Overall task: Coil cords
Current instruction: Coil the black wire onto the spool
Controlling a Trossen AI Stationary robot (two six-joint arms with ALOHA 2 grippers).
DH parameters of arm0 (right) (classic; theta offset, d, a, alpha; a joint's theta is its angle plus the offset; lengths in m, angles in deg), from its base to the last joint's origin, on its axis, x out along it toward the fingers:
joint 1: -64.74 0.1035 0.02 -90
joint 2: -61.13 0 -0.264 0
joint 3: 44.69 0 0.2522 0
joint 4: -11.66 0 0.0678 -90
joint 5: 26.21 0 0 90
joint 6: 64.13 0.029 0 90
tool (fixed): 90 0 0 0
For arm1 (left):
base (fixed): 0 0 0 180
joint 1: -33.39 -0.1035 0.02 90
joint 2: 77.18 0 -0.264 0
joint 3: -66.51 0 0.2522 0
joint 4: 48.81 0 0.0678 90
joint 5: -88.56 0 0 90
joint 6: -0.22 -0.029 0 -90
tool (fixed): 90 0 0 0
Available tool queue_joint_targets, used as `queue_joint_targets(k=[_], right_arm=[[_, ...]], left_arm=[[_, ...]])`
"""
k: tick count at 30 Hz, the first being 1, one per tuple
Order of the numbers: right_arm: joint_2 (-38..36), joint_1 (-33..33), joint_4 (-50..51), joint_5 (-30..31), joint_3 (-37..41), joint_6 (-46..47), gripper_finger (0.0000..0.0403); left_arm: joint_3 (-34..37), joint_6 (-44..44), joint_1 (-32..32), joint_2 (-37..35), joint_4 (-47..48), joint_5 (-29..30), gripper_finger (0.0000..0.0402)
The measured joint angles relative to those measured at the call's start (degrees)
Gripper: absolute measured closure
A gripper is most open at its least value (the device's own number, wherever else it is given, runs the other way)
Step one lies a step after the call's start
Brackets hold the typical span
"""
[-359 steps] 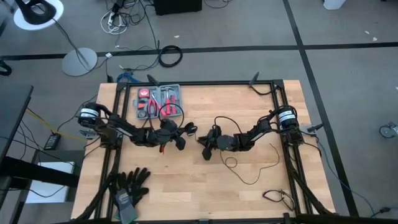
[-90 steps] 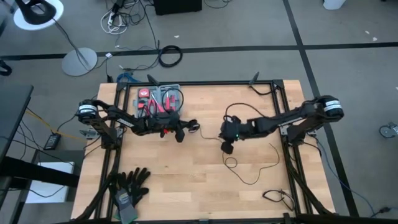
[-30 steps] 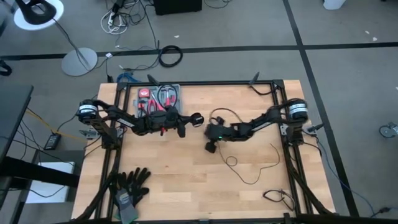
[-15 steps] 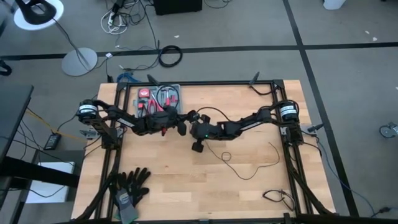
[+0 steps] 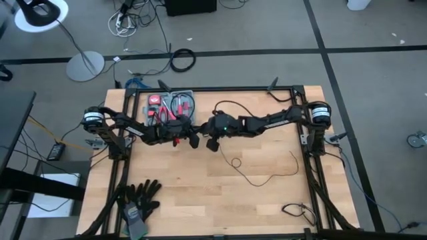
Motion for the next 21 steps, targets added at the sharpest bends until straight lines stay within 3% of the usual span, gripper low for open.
queue_joint_targets(k=[13,21], right_arm=[[-2.9,-3.2,14.3,-2.7,-0.1,-1.1,0.0347],[-2.9,-3.0,26.0,-3.0,0.0,1.6,0.0342]], left_arm=[[0.2,1.4,0.0,0.1,1.8,-4.2,0.0401],[0.1,1.4,0.0,0.1,2.5,-4.4,0.0401]])
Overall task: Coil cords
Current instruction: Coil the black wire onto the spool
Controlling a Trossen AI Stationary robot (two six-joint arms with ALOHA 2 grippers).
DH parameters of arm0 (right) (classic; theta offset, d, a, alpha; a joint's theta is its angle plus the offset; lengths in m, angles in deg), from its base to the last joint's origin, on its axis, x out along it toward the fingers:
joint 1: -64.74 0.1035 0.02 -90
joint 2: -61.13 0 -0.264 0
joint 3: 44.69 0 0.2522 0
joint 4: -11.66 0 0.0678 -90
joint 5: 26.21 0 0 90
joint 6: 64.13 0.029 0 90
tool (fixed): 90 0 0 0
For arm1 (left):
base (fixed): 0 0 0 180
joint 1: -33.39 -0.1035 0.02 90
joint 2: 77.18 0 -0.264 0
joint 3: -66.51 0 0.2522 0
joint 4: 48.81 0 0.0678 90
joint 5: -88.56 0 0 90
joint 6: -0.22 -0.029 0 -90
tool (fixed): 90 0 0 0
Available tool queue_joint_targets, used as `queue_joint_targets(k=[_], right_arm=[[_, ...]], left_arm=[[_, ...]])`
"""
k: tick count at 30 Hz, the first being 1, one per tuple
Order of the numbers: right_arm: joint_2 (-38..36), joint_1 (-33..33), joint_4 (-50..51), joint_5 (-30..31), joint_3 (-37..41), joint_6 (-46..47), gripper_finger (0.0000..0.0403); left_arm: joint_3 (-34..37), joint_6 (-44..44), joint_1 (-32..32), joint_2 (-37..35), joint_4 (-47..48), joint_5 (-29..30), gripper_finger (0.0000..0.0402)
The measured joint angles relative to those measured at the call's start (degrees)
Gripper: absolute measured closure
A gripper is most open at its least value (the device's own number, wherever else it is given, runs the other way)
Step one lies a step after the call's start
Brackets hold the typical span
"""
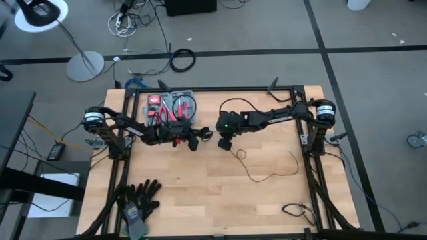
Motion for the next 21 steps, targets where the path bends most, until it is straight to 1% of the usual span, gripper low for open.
queue_joint_targets(k=[3,5,8,10,12,15,18,19,21], right_arm=[[-0.5,0.4,6.2,0.3,0.9,1.4,0.0346],[-1.9,1.2,8.8,2.1,2.1,2.5,0.035],[-5.9,2.8,8.4,6.4,6.2,4.6,0.0355],[-8.9,4.0,4.3,7.9,10.6,6.1,0.0357],[-12.3,5.4,-3.4,8.5,16.2,7.8,0.0357],[-14.5,7.3,-24.5,8.7,25.9,9.5,0.0356],[-10.4,8.7,-49.6,8.7,33.7,9.8,0.0355],[-8.2,9.0,-55.7,8.8,35.1,9.4,0.0355],[-4.9,9.1,-63.1,9.0,36.7,9.0,0.0355]], left_arm=[[0.0,0.0,0.0,0.0,0.2,0.0,0.0401],[0.0,0.0,0.0,0.0,0.2,-0.2,0.0401],[0.0,0.0,0.0,0.0,0.2,-0.4,0.0401],[0.0,0.0,0.0,0.0,0.2,-0.4,0.0401],[0.0,0.0,0.0,0.0,0.2,-0.4,0.0401],[0.0,0.0,0.0,0.0,-0.2,-0.4,0.0401],[0.0,0.0,0.0,0.0,-0.7,-0.4,0.0401],[0.0,0.0,0.0,0.0,-0.8,-0.4,0.0401],[0.0,0.0,0.0,0.0,-1.2,-0.4,0.0401]])
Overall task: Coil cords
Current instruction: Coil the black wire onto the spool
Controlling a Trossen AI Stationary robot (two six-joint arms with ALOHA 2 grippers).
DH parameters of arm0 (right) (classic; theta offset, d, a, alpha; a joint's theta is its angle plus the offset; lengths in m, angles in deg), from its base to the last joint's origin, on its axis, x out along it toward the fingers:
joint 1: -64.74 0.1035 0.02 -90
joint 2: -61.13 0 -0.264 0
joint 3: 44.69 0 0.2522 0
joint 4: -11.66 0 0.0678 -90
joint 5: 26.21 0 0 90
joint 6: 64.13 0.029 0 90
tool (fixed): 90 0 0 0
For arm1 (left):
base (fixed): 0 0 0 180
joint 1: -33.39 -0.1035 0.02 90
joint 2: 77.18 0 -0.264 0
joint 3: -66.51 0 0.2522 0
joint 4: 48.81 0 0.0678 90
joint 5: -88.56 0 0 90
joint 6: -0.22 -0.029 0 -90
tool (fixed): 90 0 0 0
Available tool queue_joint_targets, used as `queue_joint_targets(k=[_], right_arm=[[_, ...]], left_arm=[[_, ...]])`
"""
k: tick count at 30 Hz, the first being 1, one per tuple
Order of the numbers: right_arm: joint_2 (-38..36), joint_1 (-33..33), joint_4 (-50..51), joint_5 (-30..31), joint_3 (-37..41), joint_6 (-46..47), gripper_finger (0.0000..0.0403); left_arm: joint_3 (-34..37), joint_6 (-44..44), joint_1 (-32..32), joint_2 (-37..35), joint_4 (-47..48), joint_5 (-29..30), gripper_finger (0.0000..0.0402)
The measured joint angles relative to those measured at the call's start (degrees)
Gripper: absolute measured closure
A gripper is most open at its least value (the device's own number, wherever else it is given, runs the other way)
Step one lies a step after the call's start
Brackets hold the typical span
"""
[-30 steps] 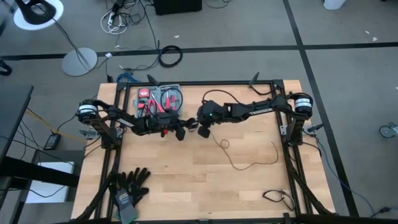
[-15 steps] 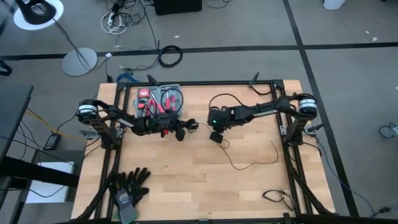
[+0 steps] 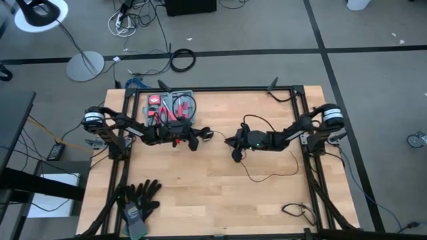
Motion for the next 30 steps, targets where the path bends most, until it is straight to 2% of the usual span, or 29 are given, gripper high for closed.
queue_joint_targets(k=[6,13,20,24,30], right_arm=[[3.2,-0.2,-2.9,1.4,-0.6,0.1,0.0343],[3.2,-1.0,-1.5,6.5,-1.1,-0.9,0.0302],[3.3,-1.4,0.3,6.6,-1.1,-1.7,0.0267],[3.3,-1.1,1.4,6.5,-1.1,0.3,0.0265],[3.3,-1.0,5.2,5.0,-1.1,5.5,0.0284]], left_arm=[[0.0,0.0,0.0,0.0,-1.4,-0.5,0.0401],[0.0,0.0,0.0,0.0,-2.4,-0.8,0.0401],[0.0,-0.1,0.0,0.0,-2.4,-0.8,0.0401],[0.0,-0.3,0.0,0.0,-3.0,-0.8,0.0401],[0.0,-1.2,0.0,0.0,-5.6,-0.8,0.0401]])
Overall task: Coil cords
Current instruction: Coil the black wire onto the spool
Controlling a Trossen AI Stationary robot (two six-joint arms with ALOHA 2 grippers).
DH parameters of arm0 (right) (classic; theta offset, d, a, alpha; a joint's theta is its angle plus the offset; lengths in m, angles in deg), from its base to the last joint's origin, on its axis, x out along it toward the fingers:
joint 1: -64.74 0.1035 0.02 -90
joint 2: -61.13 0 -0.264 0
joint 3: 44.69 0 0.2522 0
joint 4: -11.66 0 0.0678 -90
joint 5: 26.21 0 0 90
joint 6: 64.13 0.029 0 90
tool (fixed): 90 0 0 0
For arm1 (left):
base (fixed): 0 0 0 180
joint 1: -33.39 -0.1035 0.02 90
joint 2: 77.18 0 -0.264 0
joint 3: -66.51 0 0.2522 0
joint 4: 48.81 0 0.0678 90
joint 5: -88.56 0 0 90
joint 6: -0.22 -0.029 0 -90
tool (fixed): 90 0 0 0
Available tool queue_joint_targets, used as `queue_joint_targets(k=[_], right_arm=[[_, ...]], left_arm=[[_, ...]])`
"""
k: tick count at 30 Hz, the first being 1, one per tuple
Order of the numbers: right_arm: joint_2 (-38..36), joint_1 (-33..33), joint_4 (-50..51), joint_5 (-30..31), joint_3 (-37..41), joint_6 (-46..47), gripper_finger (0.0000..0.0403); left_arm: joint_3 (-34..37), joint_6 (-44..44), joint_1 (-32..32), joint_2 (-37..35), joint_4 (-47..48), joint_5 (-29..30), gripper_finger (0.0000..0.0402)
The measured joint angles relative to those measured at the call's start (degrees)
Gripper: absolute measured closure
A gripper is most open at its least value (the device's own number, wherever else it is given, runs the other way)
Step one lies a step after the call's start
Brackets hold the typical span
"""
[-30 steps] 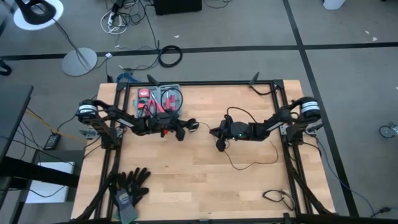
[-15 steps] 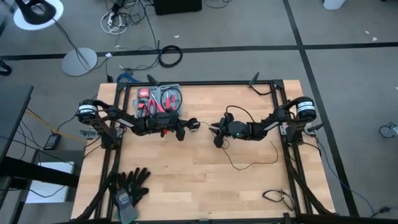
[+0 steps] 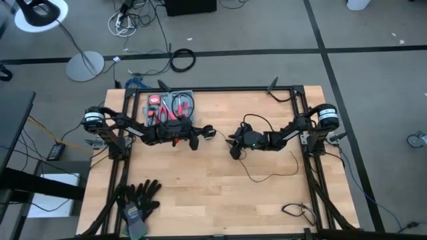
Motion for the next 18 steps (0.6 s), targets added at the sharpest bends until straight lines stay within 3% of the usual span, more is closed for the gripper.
queue_joint_targets(k=[10,18], right_arm=[[0.0,0.0,1.4,-4.8,-1.4,2.3,0.0307],[-0.1,-0.7,1.2,-5.2,-2.0,4.5,0.031]], left_arm=[[0.0,0.0,0.0,0.0,-0.3,0.0,0.0401],[0.0,0.0,0.0,0.0,-0.3,0.0,0.0401]])
